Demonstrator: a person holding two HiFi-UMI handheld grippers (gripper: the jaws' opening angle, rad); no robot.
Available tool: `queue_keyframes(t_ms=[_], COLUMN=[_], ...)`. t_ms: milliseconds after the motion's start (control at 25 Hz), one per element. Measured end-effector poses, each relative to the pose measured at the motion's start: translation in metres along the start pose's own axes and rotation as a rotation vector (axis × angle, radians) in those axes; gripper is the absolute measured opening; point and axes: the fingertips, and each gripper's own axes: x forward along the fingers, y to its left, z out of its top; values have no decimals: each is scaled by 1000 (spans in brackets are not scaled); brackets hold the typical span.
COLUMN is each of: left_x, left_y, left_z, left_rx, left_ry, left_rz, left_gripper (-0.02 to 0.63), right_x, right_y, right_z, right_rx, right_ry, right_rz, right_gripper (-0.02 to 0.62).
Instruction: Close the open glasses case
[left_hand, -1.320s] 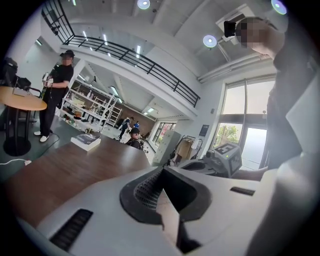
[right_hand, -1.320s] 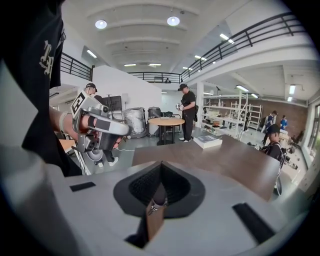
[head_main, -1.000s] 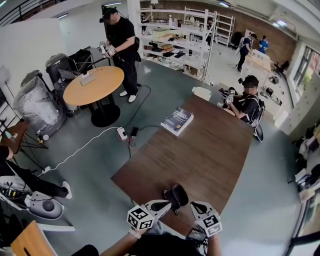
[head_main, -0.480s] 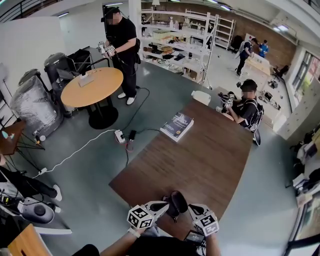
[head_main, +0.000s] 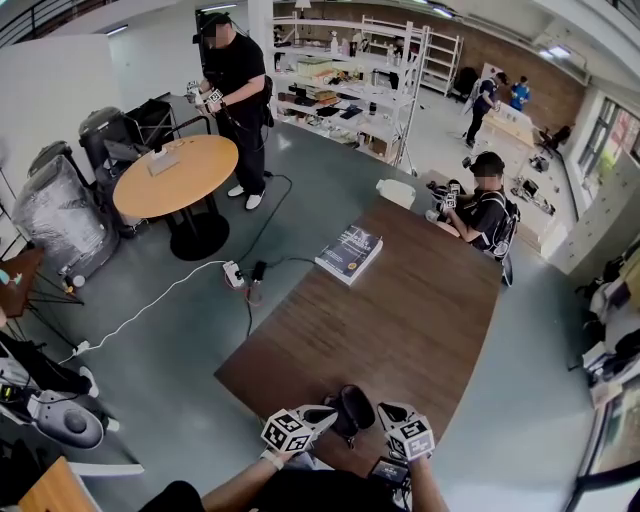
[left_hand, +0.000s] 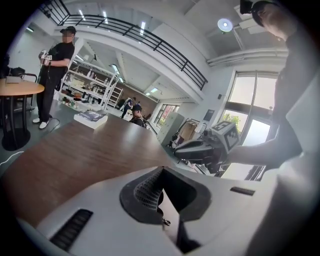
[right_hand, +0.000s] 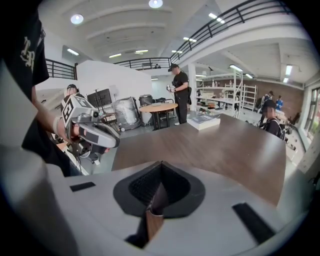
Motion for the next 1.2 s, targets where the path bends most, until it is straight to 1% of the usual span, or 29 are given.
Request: queue_keyframes(t_ms=[120,320,520,640,760,920,1040,1200], left_x=[9,28,49,59,70,83,90,87], left_y=[8,20,24,26,26,42,50,58], left_z=[-14,-34,-51,-64,-74,-74,-80,-89], left_rx=[-1,4,-4,-18,-58,-113,-144,-202], left_ry=[44,135,208,249,265,268,287,310], left_rz=[-14,-27,-63,-75,-86,-74,-51,-25], left_gripper=[6,6,6,6,6,6,6,6], right_x=[11,32,44,47,48,55,59,72], right_y=[-2,-2,-18,-29,-38,-57,-69,-63], right_z=[-12,-32,-44,-55,-70,-78,-87,-103], right_rx=[-6,-27,1,39,67,74,130,207], right_ry=[50,135,172,186,205,219,222,251], right_rz=[9,76,71,55,36,-5,-29,-10], right_gripper=[-13,-13,-13,-13,-14,-12,-14,-12])
